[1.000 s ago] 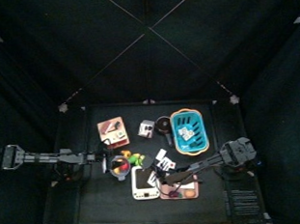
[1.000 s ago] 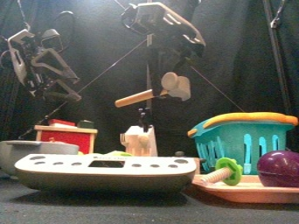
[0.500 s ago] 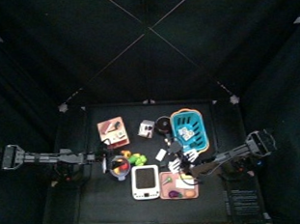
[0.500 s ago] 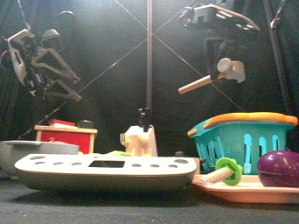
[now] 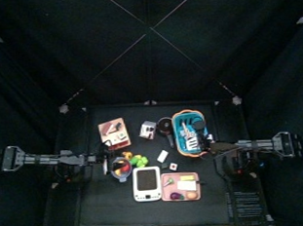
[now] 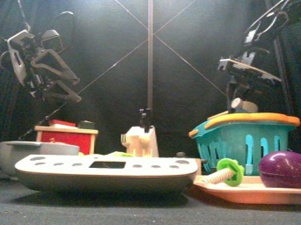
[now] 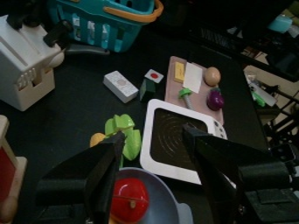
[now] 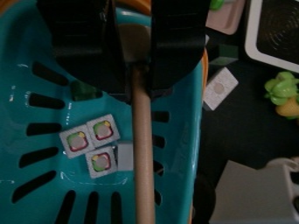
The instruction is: Place hammer in basket
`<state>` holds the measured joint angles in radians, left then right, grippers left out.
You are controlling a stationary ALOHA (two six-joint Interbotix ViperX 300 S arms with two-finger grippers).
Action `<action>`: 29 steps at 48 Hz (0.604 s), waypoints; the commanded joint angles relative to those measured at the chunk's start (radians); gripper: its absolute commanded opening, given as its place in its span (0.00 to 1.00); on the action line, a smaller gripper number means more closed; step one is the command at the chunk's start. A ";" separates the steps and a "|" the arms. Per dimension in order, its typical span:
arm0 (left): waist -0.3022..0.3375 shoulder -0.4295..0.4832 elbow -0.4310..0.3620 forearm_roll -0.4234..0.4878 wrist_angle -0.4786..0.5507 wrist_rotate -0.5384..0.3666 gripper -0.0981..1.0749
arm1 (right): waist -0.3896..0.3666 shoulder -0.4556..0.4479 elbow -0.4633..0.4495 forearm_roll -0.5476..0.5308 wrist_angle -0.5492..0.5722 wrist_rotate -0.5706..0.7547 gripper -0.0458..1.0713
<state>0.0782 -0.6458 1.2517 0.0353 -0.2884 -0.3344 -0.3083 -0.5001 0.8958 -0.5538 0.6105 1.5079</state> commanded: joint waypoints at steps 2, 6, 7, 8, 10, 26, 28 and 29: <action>0.006 0.002 -0.011 0.000 -0.005 0.005 0.85 | -0.021 -0.006 0.008 0.003 -0.041 0.000 0.46; 0.006 0.002 -0.011 0.000 -0.005 0.005 0.85 | -0.025 0.014 0.012 0.025 -0.048 -0.002 0.50; 0.006 0.002 -0.011 0.000 -0.005 0.005 0.85 | -0.025 0.018 0.012 0.026 -0.048 -0.002 0.52; 0.006 0.002 -0.011 0.002 -0.005 0.005 0.85 | -0.025 0.025 0.012 0.026 -0.048 -0.002 0.54; 0.006 0.002 -0.011 0.000 -0.005 0.005 0.85 | -0.025 0.029 0.012 0.028 -0.048 -0.002 0.58; 0.006 0.002 -0.011 0.000 -0.005 0.005 0.85 | -0.017 0.048 0.009 0.046 -0.048 -0.003 0.77; 0.006 0.002 -0.011 0.000 -0.005 0.005 0.85 | -0.017 0.048 0.009 0.046 -0.049 -0.003 0.77; 0.006 0.002 -0.011 0.000 -0.005 0.005 0.85 | -0.017 0.048 0.009 0.046 -0.049 -0.003 0.77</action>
<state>0.0813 -0.6458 1.2517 0.0353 -0.2884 -0.3313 -0.3252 -0.4449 0.9173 -0.5077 0.5660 1.5064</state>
